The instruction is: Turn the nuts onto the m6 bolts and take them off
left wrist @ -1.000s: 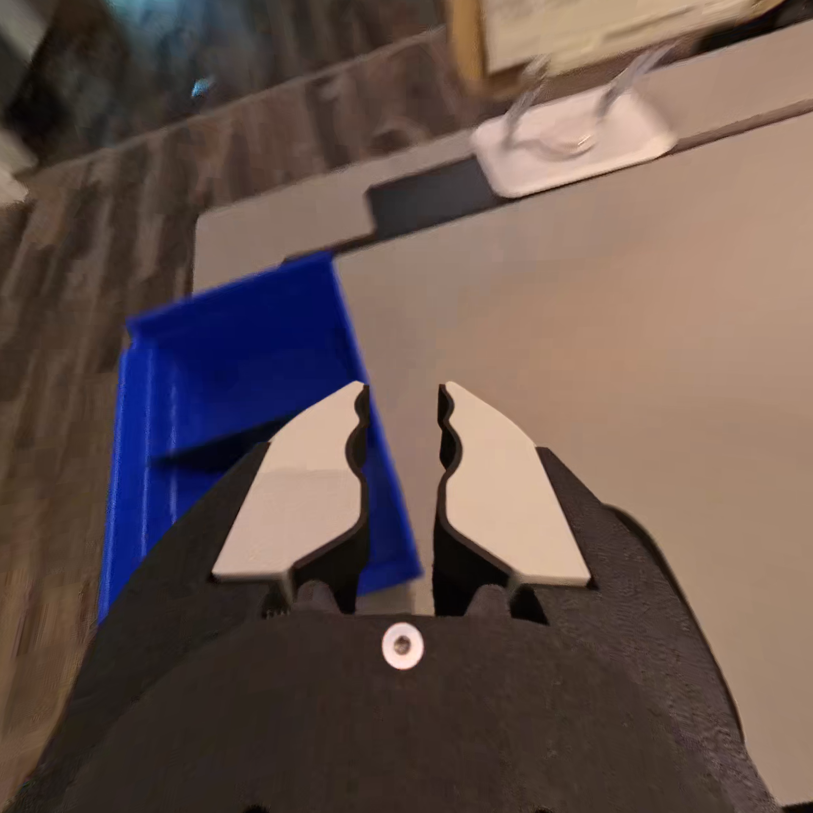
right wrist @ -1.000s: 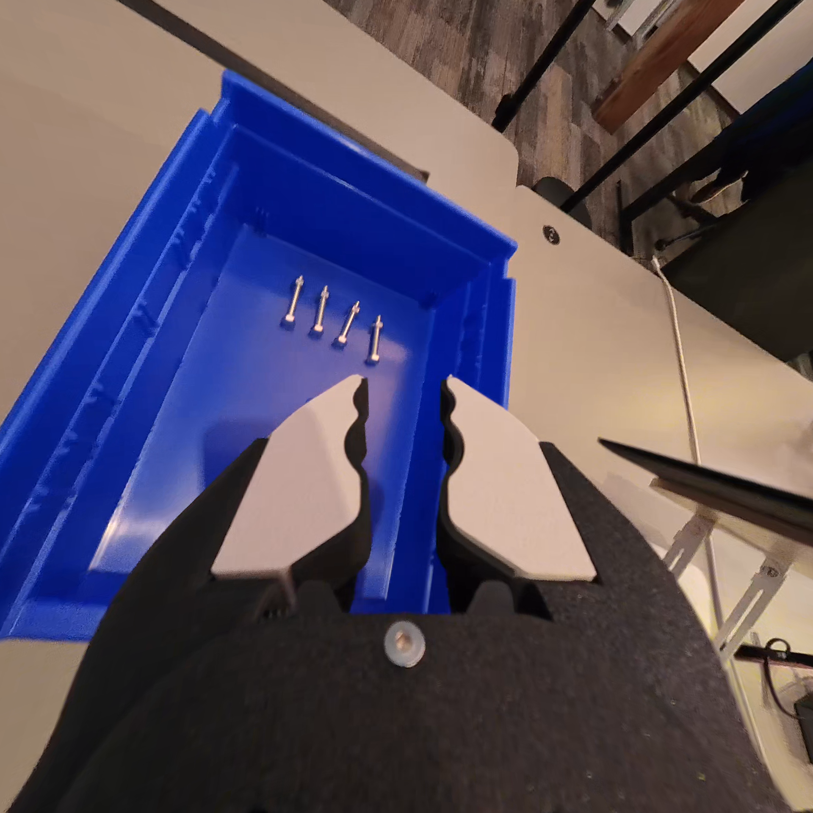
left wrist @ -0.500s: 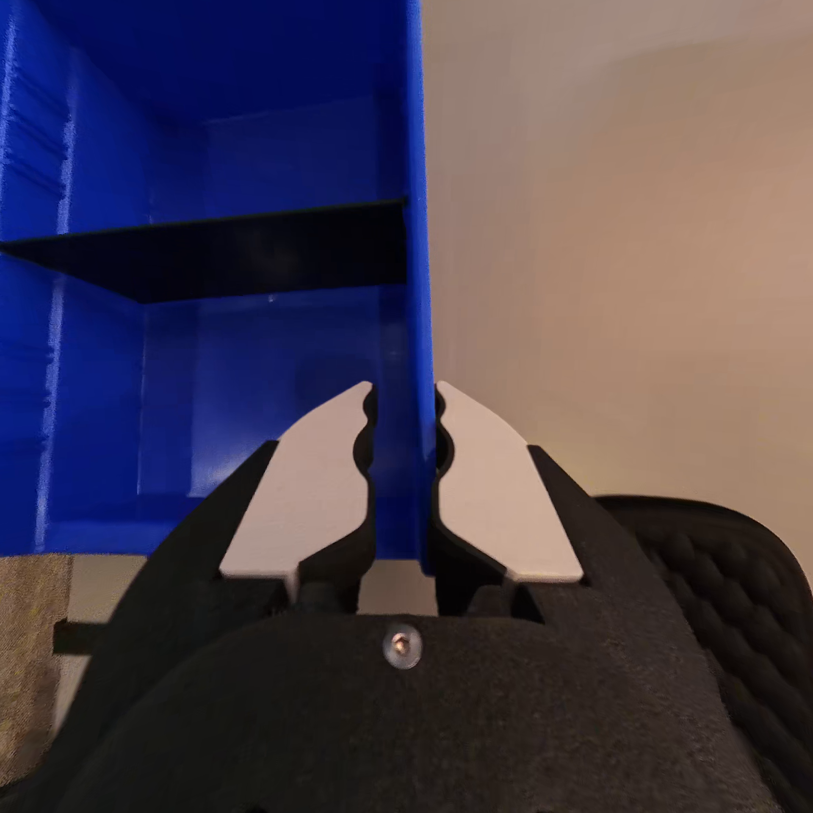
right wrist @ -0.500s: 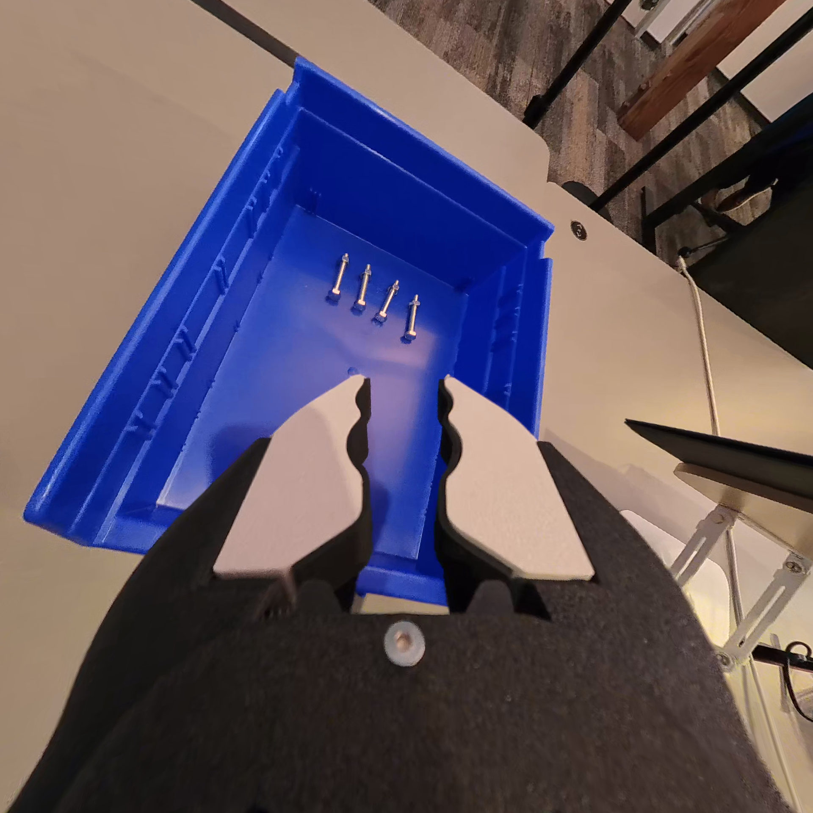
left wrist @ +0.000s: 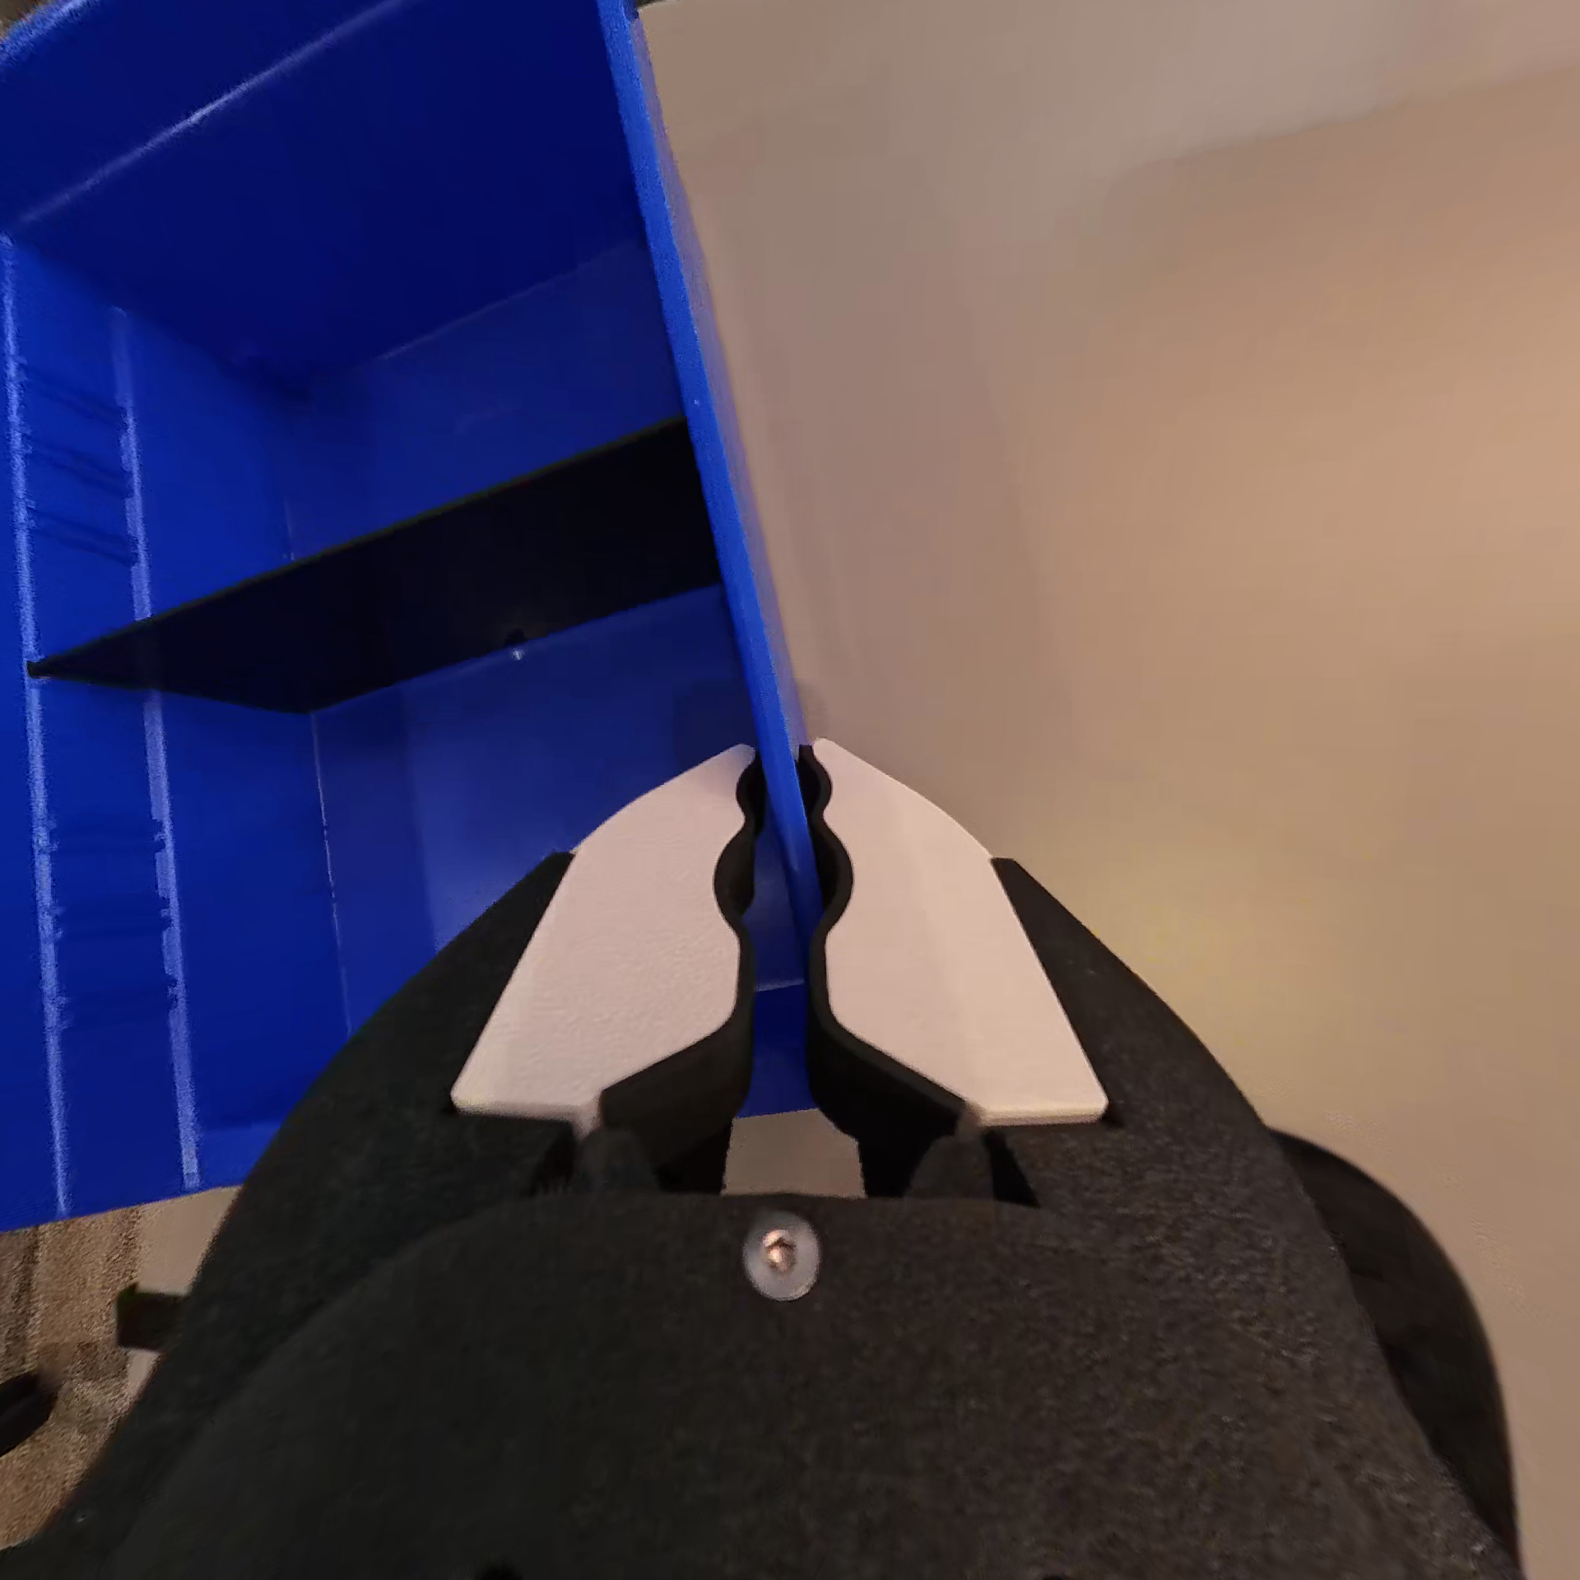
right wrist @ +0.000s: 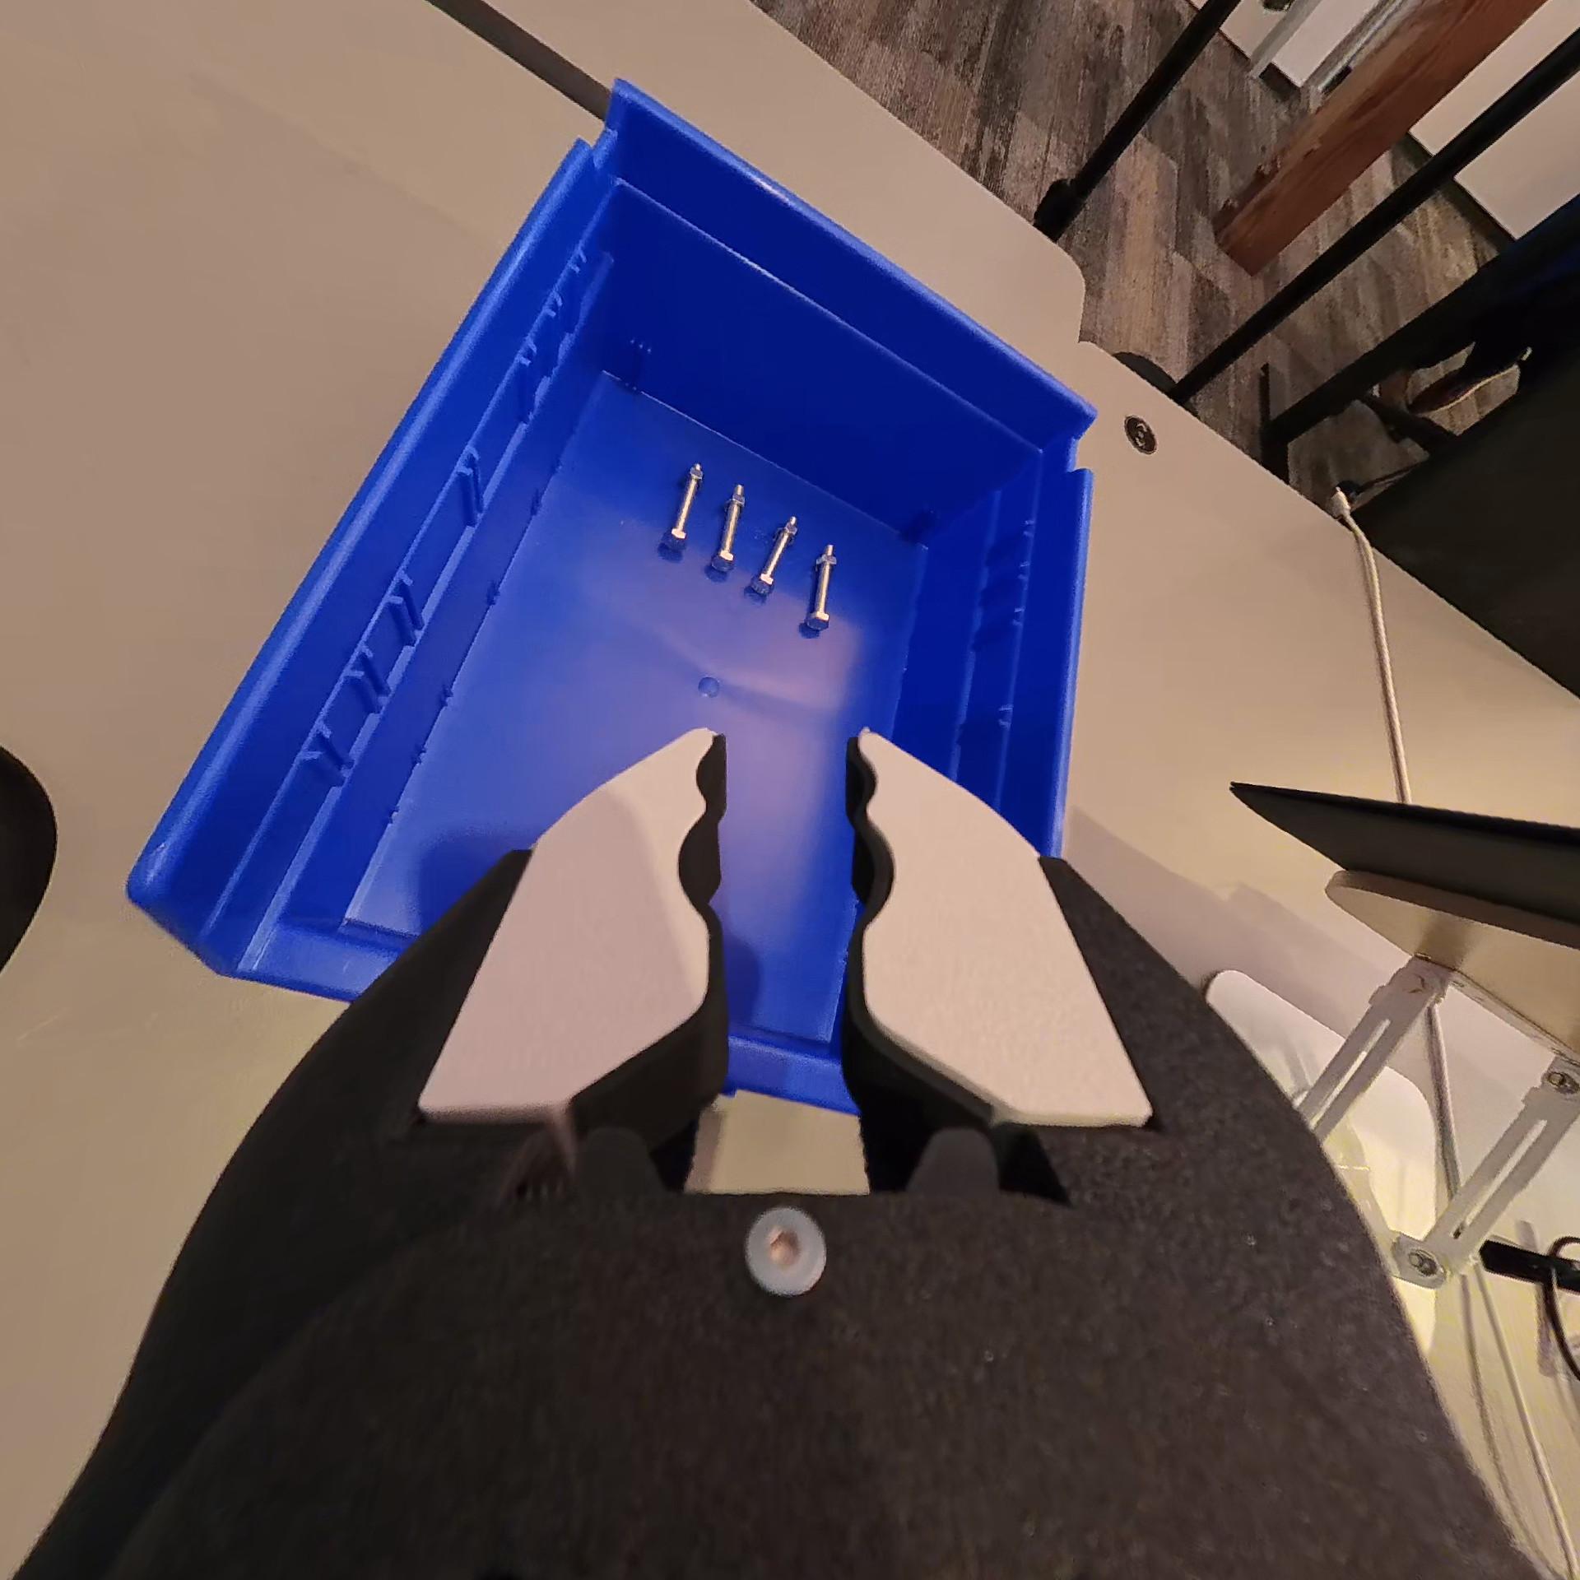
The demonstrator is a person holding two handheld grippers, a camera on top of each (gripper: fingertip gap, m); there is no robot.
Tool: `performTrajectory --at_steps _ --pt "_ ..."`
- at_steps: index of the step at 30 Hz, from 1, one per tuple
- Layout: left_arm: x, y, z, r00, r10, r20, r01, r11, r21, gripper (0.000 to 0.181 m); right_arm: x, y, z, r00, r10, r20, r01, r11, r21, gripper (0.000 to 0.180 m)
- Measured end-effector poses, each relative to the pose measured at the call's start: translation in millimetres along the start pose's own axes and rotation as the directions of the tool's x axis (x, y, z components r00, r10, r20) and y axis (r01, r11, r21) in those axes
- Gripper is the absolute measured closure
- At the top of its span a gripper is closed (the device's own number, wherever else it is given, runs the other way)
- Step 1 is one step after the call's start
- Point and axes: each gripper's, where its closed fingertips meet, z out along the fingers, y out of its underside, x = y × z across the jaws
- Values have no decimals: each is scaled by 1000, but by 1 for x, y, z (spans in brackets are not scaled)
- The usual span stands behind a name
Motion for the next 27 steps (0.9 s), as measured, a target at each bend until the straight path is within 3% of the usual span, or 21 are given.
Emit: performTrajectory --at_steps 11,19,23,27 --pt "116 -31 -13 994 60 -90 -55 997 47 174 -8 8 -6 998 19 52 -17 1000 -26 154" --pt "209 -37 -38 982 137 -133 -123 987 102 174 3 -13 -8 991 104 82 -99 993 -62 153" --pt "249 -36 -52 970 185 -157 -167 978 121 173 41 -21 12 978 186 94 -173 976 -135 148" --pt "288 -35 -64 954 218 -206 -192 972 138 170 80 0 51 966 245 83 -211 931 -299 146"
